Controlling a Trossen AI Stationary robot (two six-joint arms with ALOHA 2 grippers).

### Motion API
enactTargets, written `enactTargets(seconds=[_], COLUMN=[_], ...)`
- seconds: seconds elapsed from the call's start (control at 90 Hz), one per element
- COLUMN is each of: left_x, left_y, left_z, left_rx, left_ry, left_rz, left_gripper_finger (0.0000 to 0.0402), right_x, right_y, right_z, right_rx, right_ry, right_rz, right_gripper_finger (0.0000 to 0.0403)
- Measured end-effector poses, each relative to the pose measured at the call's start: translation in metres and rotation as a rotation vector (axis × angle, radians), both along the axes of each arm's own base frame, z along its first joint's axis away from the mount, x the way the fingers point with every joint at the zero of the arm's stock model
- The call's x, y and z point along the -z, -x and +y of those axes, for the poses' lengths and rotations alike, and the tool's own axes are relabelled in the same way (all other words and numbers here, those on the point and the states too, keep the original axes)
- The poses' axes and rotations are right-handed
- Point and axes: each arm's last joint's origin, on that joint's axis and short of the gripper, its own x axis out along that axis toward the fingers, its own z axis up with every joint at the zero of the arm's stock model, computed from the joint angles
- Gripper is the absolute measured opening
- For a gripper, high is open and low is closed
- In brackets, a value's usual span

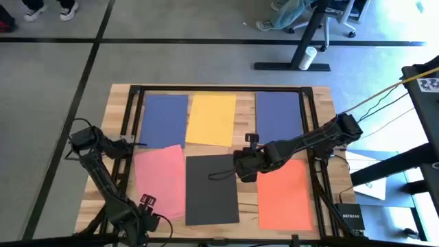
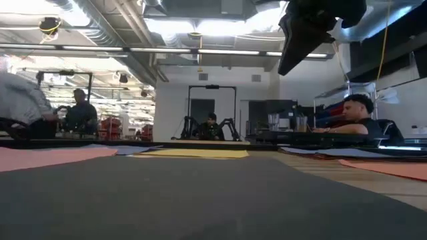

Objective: Organize paper
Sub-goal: Stack the pink paper on top of the other pink paper

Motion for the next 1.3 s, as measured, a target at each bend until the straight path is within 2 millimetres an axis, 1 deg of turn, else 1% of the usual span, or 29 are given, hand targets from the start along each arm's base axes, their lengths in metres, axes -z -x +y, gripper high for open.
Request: enactTargets(seconds=[0.1,0.2,0.289,0.389,0.433,0.533,0.6,0.711,0.844,0.922,1.078,1.3], left_x=[0.001,0.004,0.012,0.024,0.028,0.034,0.039,0.050,0.053,0.052,0.052,0.053], left_y=[-0.004,-0.012,-0.022,-0.031,-0.034,-0.039,-0.039,-0.033,-0.024,-0.018,-0.006,0.011], left_z=[0.008,0.024,0.037,0.048,0.052,0.055,0.055,0.053,0.048,0.044,0.037,0.028], left_rx=[-0.060,-0.144,-0.215,-0.267,-0.285,-0.291,-0.301,-0.321,-0.318,-0.290,-0.220,-0.055], left_ry=[-0.089,-0.229,-0.275,-0.269,-0.266,-0.235,-0.208,-0.162,-0.146,-0.143,-0.112,-0.093], left_rz=[-0.061,-0.141,-0.176,-0.179,-0.182,-0.202,-0.217,-0.236,-0.244,-0.241,-0.178,-0.092], left_gripper_finger=[0.0176,0.0149,0.0102,0.0027,0.0012,0.0003,0.0001,0.0000,0.0000,0.0000,0.0000,0.0000], right_x=[0.000,0.001,0.001,0.001,0.001,0.001,0.002,0.002,0.002,0.002,0.002,0.002], right_y=[0.000,0.000,0.000,0.001,0.001,0.003,0.003,0.003,0.003,0.003,0.003,0.003], right_z=[0.000,0.001,0.002,0.002,0.002,0.001,0.001,0.001,0.001,0.001,0.001,0.001], right_rx=[-0.001,-0.034,-0.040,-0.045,-0.047,-0.047,-0.047,-0.047,-0.047,-0.047,-0.047,-0.047], right_ry=[-0.003,-0.041,-0.044,-0.041,-0.039,-0.033,-0.031,-0.032,-0.031,-0.032,-0.033,-0.033], right_rz=[0.001,0.025,0.028,0.033,0.038,0.056,0.060,0.060,0.061,0.062,0.062,0.062], right_gripper_finger=[0.0001,0.0001,0.0001,0.0000,0.0000,0.0000,0.0000,0.0000,0.0000,0.0000,0.0000,0.0000])
